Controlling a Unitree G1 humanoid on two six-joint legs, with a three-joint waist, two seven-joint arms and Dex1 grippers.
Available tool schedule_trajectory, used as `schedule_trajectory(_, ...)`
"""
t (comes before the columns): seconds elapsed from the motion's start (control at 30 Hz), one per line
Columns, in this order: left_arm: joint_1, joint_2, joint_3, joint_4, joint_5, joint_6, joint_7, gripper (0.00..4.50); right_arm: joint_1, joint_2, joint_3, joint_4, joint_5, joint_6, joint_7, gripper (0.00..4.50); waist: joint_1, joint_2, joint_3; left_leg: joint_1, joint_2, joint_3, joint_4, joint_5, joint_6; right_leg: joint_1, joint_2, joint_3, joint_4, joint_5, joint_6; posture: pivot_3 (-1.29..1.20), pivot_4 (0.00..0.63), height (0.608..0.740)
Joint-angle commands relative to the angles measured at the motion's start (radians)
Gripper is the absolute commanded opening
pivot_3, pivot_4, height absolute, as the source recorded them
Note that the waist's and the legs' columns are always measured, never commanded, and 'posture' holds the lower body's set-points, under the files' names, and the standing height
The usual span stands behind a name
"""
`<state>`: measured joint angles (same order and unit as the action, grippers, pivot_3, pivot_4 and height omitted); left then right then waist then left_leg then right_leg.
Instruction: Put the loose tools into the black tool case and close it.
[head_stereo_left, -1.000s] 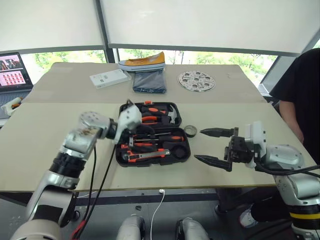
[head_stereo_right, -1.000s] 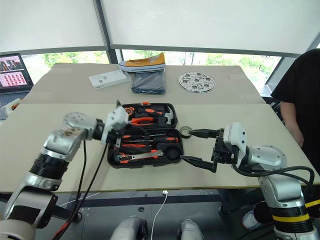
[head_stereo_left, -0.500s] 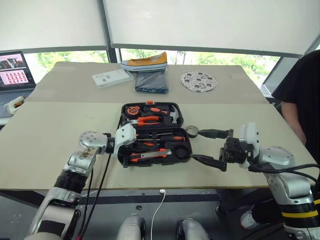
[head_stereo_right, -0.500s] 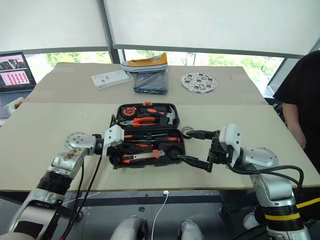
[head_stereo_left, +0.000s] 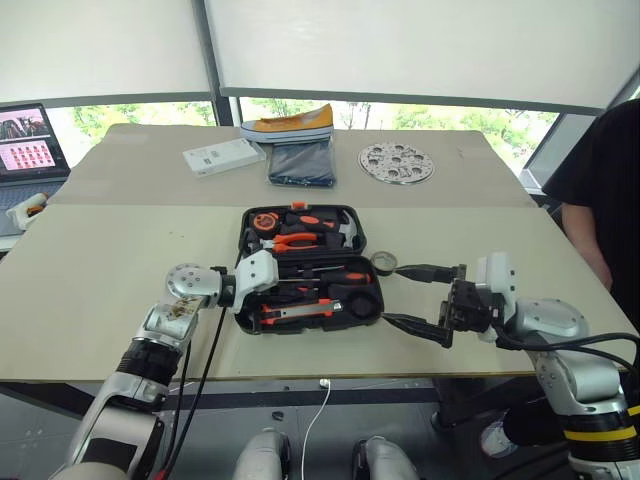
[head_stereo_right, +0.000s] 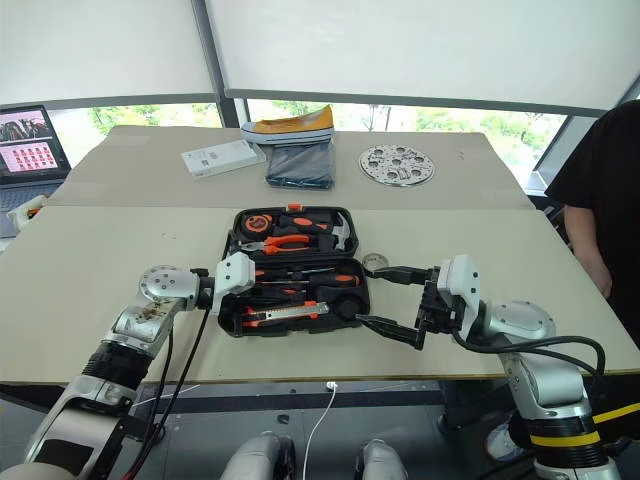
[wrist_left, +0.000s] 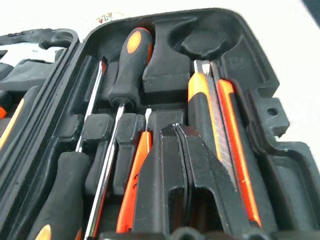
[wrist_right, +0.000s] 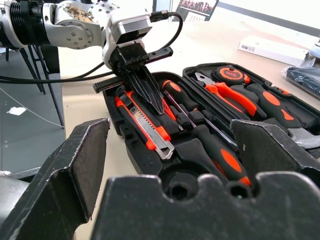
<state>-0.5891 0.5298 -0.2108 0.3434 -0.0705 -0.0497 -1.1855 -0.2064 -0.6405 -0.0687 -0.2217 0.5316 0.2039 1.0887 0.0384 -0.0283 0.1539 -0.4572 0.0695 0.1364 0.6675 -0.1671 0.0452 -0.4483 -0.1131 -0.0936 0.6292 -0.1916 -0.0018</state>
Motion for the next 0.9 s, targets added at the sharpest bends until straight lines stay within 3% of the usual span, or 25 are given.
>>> schedule_trajectory(0.03, 0.029, -0.032, 0.013, -0.021, -0.034, 0.017, 0.022, 0.06, 0.001, 0.006, -0.015, -0.015, 0.002, -0.03, 0.0, 4.5, 0.0, 0.001, 0.0, 0.001, 0.0, 0.0, 0.0, 0.0, 0.0, 0.001, 0.0, 0.0, 0.0, 0.0, 0.0, 0.0, 0.15, 0.74)
schedule_trajectory(0.33, 0.033, -0.034, 0.085, -0.102, -0.185, 0.111, -0.038, 0.06, -0.002, 0.009, -0.012, -0.017, 0.004, -0.026, -0.001, 4.5, -0.002, 0.001, 0.0, 0.001, 0.0, -0.001, 0.0, 0.0, 0.0, 0.001, 0.0, -0.001, 0.0, -0.001, -0.001, 0.0, 0.15, 0.74)
schedule_trajectory(0.7, 0.071, 0.005, -0.019, -0.088, -0.047, 0.138, -0.01, 0.06, 0.006, 0.009, -0.009, -0.024, 0.005, -0.022, -0.01, 4.5, 0.0, 0.001, 0.0, 0.001, 0.0, -0.001, 0.0, 0.0, -0.001, 0.001, 0.0, -0.001, -0.001, -0.001, -0.001, 0.0, 0.15, 0.74)
schedule_trajectory(0.9, 0.098, 0.027, -0.074, -0.107, -0.007, 0.293, 0.004, 0.06, 0.005, 0.008, -0.009, -0.026, 0.007, -0.022, -0.014, 4.5, 0.0, 0.001, -0.001, 0.008, 0.001, -0.001, 0.0, -0.001, -0.001, 0.008, -0.001, -0.001, -0.002, -0.001, -0.001, 0.0, 0.15, 0.74)
